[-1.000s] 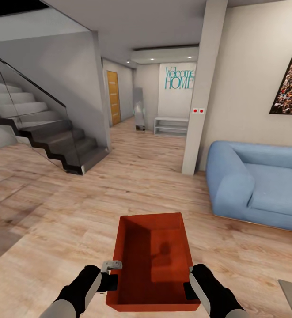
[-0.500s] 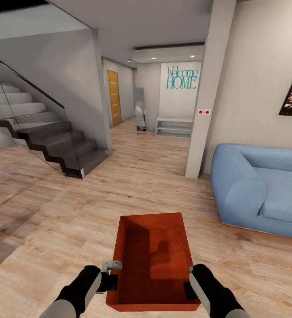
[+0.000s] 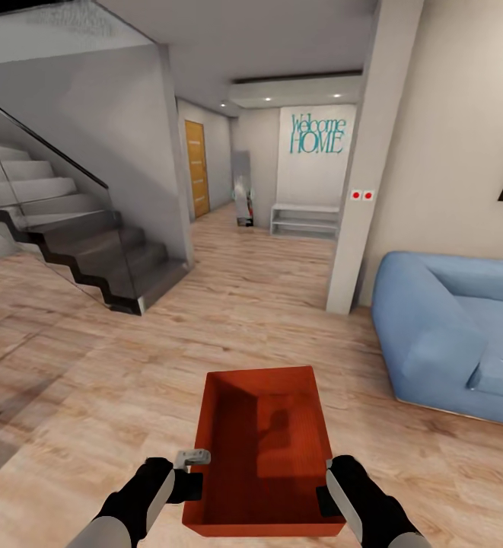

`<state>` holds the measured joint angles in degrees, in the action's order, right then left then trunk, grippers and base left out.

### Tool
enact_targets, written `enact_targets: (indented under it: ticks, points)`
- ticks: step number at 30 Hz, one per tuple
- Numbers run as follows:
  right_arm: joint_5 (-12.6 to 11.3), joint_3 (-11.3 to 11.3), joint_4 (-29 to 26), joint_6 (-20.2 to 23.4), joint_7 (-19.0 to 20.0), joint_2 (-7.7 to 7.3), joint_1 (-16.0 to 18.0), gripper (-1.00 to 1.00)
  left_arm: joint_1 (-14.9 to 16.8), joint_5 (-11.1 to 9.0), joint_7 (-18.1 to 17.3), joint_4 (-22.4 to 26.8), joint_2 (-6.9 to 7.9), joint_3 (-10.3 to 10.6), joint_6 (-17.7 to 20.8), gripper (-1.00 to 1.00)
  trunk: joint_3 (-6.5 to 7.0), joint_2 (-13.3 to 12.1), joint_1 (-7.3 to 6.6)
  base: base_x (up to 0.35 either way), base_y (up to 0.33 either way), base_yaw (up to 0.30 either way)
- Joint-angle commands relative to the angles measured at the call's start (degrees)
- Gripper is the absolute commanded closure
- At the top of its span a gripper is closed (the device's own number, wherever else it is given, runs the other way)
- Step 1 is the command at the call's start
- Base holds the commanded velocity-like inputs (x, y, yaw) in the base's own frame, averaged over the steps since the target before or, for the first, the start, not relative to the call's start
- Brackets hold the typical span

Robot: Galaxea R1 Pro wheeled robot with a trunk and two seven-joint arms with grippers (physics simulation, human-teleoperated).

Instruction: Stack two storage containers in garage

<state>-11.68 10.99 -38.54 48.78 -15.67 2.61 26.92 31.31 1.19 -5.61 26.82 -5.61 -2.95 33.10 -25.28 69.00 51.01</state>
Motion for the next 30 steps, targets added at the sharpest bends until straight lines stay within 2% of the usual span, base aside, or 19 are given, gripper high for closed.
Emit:
enact_targets:
  ticks: [1, 18, 30]
  points:
    - [-3.6, 0.1, -0.1, -0.5, -0.2, 0.79, 0.1, 1.0, 0.0, -1.0, -0.2, 0.0, -0.1, -0.2, 0.4, 1.0, -0.06, 0.0, 0.03, 0.318, 0.113, 0.0]
    - [-3.6, 0.1, -0.1, -0.5, -0.2, 0.77, 0.1, 1.0, 0.0, -1.0, -0.2, 0.0, -0.1, -0.2, 0.4, 1.0, -0.06, 0.0, 0.03, 0.318, 0.113, -0.01]
    - [-3.6, 0.1, -0.1, -0.5, -0.2, 0.8, 0.1, 1.0, 0.0, -1.0, -0.2, 0.0, -0.1, -0.2, 0.4, 1.0, 0.13, 0.0, 0.03, 0.318, 0.113, -0.2]
